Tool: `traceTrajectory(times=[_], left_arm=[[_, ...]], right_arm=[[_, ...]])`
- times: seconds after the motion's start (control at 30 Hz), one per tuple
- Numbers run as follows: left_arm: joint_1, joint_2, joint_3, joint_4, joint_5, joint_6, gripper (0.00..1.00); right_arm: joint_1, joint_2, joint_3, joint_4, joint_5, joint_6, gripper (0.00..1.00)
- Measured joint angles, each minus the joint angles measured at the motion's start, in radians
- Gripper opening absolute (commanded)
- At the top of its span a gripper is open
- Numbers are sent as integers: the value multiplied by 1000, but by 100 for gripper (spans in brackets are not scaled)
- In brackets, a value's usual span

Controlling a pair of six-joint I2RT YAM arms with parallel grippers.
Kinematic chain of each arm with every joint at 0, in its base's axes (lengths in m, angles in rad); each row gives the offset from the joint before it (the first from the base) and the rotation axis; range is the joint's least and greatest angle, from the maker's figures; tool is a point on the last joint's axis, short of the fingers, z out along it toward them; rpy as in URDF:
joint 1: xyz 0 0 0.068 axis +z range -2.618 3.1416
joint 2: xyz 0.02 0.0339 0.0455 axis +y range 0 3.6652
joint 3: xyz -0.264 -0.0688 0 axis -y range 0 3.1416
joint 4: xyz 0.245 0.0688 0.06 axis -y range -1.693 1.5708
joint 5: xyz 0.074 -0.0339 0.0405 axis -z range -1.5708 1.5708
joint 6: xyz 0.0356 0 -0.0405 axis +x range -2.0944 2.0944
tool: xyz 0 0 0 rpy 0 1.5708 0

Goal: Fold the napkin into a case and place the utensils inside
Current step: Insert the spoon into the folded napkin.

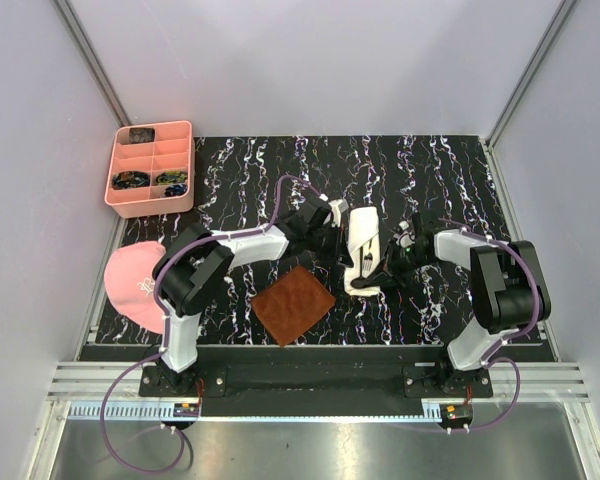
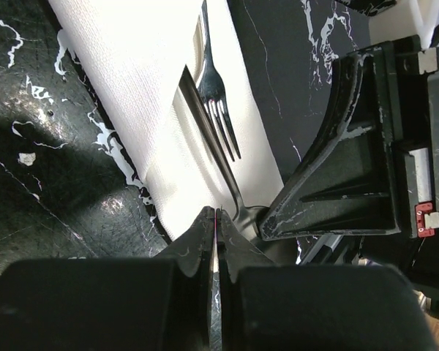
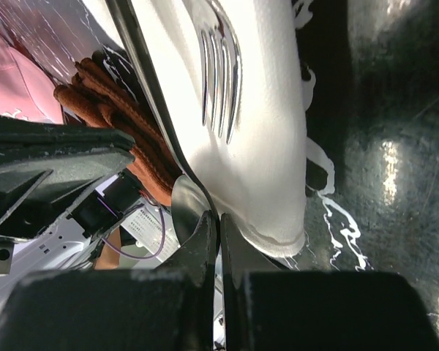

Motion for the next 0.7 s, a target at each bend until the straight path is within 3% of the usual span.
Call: traceTrajectory(times=[0.7], left_arm=[[-5, 0, -57, 50, 2, -31, 0]], right_arm=[[-13, 70, 59, 55, -2, 19, 0]])
